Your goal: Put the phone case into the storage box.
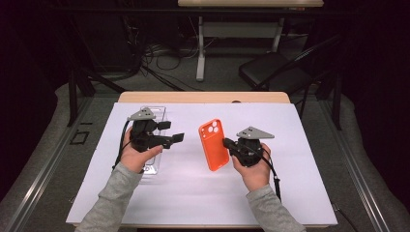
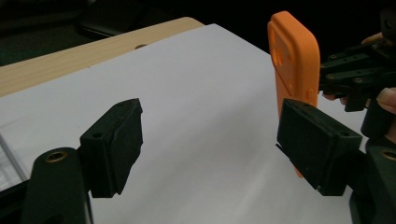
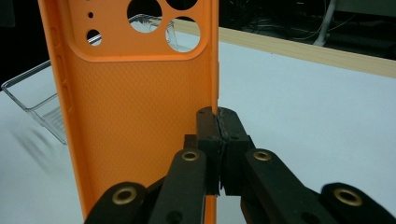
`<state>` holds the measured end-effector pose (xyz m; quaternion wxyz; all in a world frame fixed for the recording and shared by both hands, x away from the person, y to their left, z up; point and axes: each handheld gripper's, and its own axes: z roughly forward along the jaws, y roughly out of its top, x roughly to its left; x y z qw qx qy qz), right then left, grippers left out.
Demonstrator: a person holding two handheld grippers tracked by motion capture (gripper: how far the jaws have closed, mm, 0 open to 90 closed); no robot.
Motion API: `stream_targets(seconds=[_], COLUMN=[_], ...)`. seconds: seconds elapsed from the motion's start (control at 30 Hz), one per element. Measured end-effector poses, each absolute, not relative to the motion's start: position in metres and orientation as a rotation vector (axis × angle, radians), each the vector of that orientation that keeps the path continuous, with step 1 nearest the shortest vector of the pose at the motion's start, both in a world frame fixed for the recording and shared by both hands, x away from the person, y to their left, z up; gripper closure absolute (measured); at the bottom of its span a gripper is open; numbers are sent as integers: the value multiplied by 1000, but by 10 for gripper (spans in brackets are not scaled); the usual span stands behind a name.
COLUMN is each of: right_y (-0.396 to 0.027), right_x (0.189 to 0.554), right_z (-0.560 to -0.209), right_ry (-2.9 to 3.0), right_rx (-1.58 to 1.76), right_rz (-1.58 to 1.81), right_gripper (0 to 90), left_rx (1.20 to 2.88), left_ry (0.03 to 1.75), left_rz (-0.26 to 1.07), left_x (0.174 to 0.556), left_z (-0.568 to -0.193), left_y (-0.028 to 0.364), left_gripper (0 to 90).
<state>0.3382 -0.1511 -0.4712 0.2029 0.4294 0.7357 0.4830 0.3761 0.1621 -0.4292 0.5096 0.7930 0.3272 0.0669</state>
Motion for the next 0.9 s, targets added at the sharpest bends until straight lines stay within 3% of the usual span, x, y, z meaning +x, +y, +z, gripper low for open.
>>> stream_targets(seconds=[0.3,0.9], right_y=[-148,-147], right_x=[337,335], right_z=[-473,-474], right_ry=[2051,2037], right_rx=[1195,1196], right_rz=[1346,1352], right_gripper=[889,889], left_rx=[1935,1934], left_ry=[754,717], left_rz=[119,56], left_x=[370,358], left_z=[-431,-433], left_y=[150,130], left_gripper=[324,378])
